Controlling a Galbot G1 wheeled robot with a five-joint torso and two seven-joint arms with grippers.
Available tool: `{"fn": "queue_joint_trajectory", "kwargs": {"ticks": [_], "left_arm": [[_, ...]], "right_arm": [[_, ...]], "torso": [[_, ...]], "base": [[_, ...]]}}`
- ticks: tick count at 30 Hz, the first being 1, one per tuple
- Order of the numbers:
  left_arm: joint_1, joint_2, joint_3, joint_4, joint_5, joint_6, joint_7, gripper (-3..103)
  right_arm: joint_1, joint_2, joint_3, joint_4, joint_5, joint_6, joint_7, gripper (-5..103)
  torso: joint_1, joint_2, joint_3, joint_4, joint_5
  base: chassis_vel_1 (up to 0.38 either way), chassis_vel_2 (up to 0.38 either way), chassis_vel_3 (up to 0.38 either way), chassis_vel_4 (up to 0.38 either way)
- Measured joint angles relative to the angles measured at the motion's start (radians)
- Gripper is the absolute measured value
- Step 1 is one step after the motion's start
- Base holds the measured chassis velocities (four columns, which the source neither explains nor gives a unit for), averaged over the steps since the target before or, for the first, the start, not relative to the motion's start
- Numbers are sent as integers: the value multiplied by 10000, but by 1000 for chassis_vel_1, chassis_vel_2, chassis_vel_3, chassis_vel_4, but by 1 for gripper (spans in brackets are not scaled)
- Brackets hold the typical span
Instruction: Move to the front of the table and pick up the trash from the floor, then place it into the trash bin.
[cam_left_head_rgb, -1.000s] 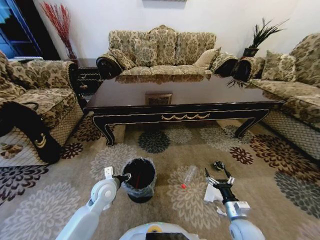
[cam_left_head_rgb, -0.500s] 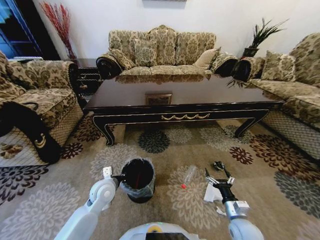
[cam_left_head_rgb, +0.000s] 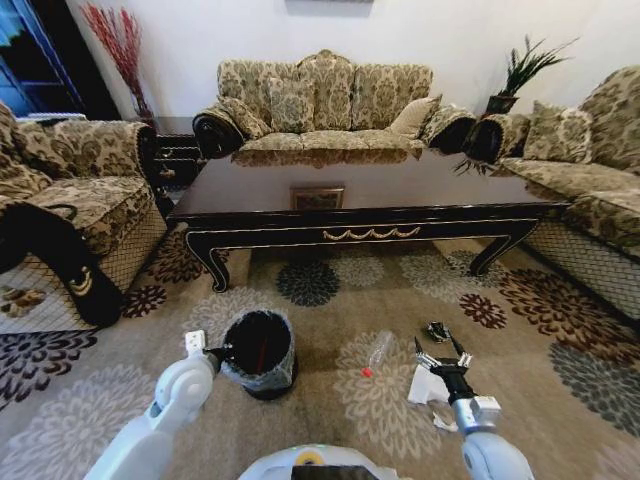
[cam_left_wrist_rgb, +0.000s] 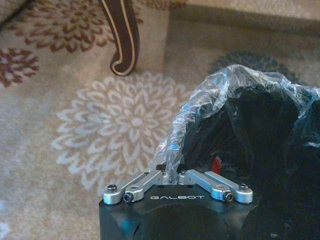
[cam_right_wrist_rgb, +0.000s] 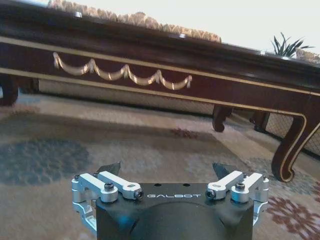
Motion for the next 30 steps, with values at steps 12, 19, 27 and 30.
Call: {"fn": "queue_joint_trajectory", "kwargs": {"ticks": [12,19,27,30], "left_arm": [[907,-362,-1356,-134,16,-3,737,3],[1160,-515,-1658,-118,37,-3,819,3],[1147,-660,-1714,-94,30,-4,883,3],[1158,-673,-1681,-172,26,-4,871,3]], "right_arm": [[67,-1005,271,-2915,278,306,-395,103],[-397,-1283,170,-3810,371,597,-681,98],[-1140,-2266,-182,-4552,834,1113,-1270,97],[-1382,-2713,-309,-4835,790,1372,-1593,97]], "torso": [[0,0,0,2,2],[0,0,0,0,-2],[0,0,0,1,-3],[0,0,0,2,-2]], "base": [[0,0,0,0],[0,0,0,0],[0,0,0,0],[0,0,0,0]]}}
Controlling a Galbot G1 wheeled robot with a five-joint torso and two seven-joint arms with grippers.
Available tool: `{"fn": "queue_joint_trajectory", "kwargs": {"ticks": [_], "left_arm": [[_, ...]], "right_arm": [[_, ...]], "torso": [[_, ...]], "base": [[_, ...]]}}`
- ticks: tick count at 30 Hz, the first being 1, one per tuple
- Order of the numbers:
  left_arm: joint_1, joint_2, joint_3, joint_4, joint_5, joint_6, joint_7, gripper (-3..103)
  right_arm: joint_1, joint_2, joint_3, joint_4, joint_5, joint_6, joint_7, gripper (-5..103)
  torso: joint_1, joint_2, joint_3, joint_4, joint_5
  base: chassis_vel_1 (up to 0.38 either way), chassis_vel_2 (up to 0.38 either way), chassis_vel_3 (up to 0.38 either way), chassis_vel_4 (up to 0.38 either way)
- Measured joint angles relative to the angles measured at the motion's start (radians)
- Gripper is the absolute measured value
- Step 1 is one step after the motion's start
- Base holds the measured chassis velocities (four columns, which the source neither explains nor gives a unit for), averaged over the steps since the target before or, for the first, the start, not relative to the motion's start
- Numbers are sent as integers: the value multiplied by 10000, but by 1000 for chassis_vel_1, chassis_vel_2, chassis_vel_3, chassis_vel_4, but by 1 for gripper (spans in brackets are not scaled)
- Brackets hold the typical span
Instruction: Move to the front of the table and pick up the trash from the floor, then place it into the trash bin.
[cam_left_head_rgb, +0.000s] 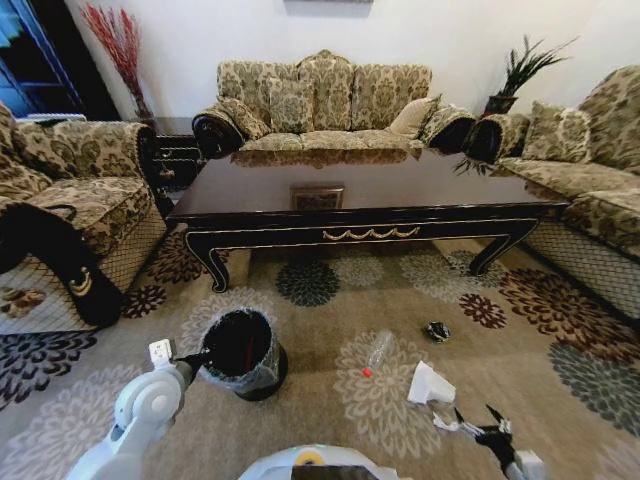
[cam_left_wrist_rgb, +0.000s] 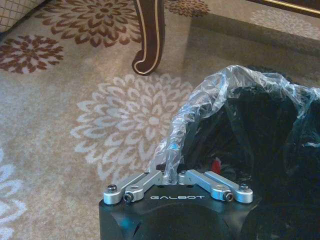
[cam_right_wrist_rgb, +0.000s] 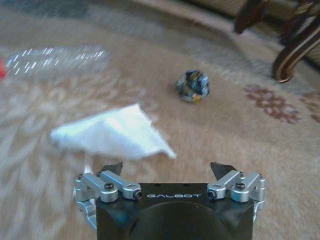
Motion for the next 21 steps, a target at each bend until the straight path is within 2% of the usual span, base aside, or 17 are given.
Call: {"fn": "queue_joint_trajectory", "kwargs": {"ticks": [4,8,12,21], "left_arm": [[25,-32,28,-89,2,0,-29,3],[58,-83,37,-139,-52,1,-49,3],[81,-86,37,-220,-60,0,-57,3],[168,-46,58,-306,-58,0,-101,3]], "right_arm": [[-225,-196,-138,-277,-262,223,-284,99],[-272,7,-460,-561,-1293,528,-558,99],[-42,36,-735,-797,-1639,643,-646,99],[846,-124,-1424,-1444,-1701,767,-744,99]], "torso": [[0,0,0,1,-1],[0,0,0,-4,3],[0,0,0,0,-1],[0,0,0,4,1]], "base": [[0,0,0,0],[0,0,0,0],[0,0,0,0],[0,0,0,0]]}}
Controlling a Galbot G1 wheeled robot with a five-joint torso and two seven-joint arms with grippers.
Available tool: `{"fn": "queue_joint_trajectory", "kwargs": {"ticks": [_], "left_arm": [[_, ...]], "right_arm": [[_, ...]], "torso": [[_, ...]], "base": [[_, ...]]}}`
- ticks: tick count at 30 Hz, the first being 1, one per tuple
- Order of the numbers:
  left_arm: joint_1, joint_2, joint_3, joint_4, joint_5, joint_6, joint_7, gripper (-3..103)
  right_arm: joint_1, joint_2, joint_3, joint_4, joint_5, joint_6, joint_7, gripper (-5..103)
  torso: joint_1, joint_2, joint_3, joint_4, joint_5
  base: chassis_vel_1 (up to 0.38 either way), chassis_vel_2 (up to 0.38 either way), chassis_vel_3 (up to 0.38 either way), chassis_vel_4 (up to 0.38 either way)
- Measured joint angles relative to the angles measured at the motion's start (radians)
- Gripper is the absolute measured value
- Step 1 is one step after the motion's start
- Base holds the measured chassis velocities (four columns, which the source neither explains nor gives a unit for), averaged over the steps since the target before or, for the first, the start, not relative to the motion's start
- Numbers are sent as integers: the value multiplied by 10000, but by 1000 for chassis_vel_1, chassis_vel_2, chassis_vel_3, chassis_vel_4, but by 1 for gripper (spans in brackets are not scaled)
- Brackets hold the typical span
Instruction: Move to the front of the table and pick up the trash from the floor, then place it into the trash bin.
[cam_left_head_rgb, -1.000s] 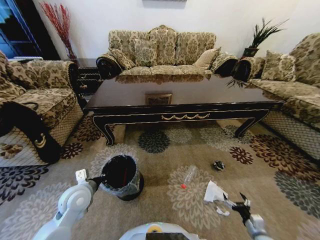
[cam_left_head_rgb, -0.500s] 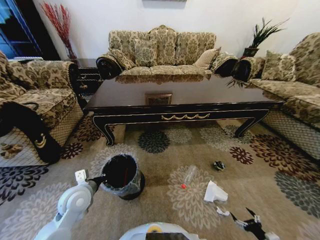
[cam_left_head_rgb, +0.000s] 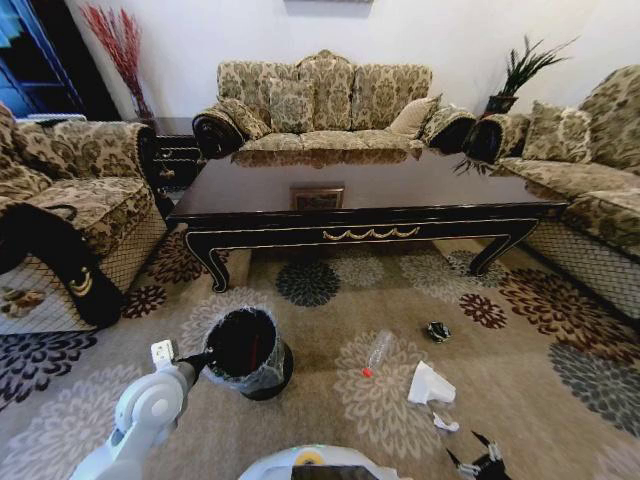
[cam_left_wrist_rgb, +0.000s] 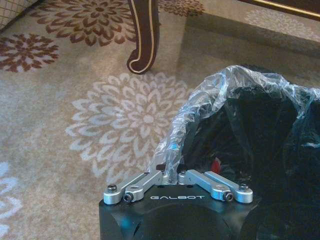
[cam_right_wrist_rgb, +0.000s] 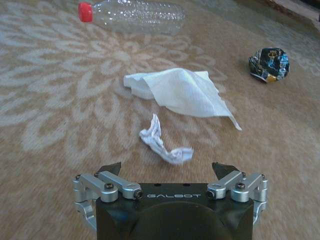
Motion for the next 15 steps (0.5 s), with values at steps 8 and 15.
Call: {"fn": "queue_joint_trajectory", "kwargs": {"ticks": [8,15], "left_arm": [[2,75,55,13,-11,0,-4,3],[-65,97,222,7,-9,0,-84,3]], "right_arm": [[384,-88,-297,-376,-36,0,-24,99],[718,-193,-333,-459,216,-36,-36,99]], "torso": [[0,0,1,-6,-2],[0,0,1,-3,-1]], "base": [[0,0,0,0],[0,0,0,0]]}}
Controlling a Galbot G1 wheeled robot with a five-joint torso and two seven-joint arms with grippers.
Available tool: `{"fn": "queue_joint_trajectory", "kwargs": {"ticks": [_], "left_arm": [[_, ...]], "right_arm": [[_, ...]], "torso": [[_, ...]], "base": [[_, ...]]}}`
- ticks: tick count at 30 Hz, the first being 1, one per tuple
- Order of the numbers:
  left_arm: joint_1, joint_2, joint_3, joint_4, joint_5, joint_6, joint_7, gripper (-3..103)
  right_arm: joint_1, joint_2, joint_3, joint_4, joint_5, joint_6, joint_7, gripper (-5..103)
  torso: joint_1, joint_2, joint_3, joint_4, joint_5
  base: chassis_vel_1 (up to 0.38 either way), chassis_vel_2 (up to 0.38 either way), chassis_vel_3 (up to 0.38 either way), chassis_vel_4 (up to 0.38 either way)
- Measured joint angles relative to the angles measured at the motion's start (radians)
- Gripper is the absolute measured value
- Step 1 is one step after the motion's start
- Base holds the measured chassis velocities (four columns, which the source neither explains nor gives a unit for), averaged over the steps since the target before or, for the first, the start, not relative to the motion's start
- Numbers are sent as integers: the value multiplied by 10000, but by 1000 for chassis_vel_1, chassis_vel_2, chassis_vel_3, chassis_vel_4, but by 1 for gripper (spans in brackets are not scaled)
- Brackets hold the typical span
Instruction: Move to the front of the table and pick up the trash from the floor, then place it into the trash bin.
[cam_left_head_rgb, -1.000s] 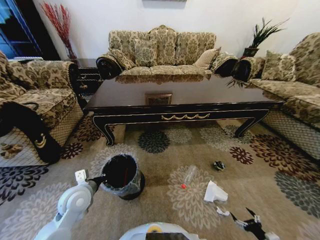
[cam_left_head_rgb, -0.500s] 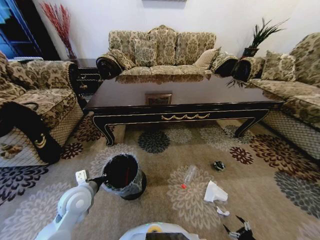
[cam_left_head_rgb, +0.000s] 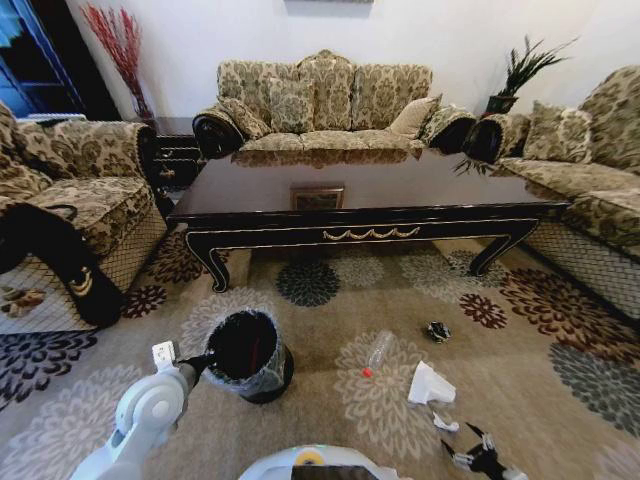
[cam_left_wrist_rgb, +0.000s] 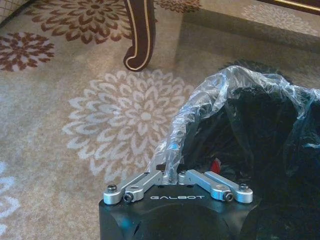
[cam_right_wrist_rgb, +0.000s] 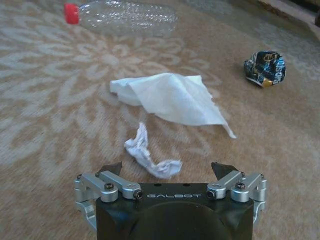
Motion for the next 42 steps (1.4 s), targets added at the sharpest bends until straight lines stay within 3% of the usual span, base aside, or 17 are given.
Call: {"fn": "queue_joint_trajectory", "kwargs": {"ticks": [7,11,14,16,23,26,31,42], "left_arm": [[-138,71,97,-83,-56,-2,-87,3],[-199,108,113,-73,-95,-1,-145,3],[-215,108,111,-81,-112,-2,-170,3],[-226,105,111,-82,-117,-2,-177,3],[-249,62,102,-4,-138,-1,-171,3],[-239,27,83,22,-137,-2,-158,3],[-138,42,-7,3,-151,-2,-110,3],[-201,55,244,-95,-150,-1,-101,3]], "right_arm": [[379,-2,-108,-434,106,-27,-41,90],[513,-31,-226,-638,-9,-3,-132,70],[588,-32,-251,-757,-131,41,-169,64],[654,-48,-249,-825,-158,61,-171,53],[654,-194,-137,-835,-114,46,-114,31],[638,-265,-131,-841,-132,57,-117,15],[601,-284,-110,-841,-210,100,-124,2],[-77,-262,520,-205,4,148,-163,0]], "torso": [[0,0,0,-2,0],[0,0,0,-3,0],[0,0,0,-3,4],[0,0,0,-1,4],[1,0,0,-2,-4],[0,0,0,-2,-2],[0,0,0,-2,1],[0,0,0,-3,1]], "base": [[0,0,0,0],[0,0,0,0],[0,0,0,0],[0,0,0,0],[0,0,0,0],[0,0,0,0],[0,0,0,0],[0,0,0,0]]}}
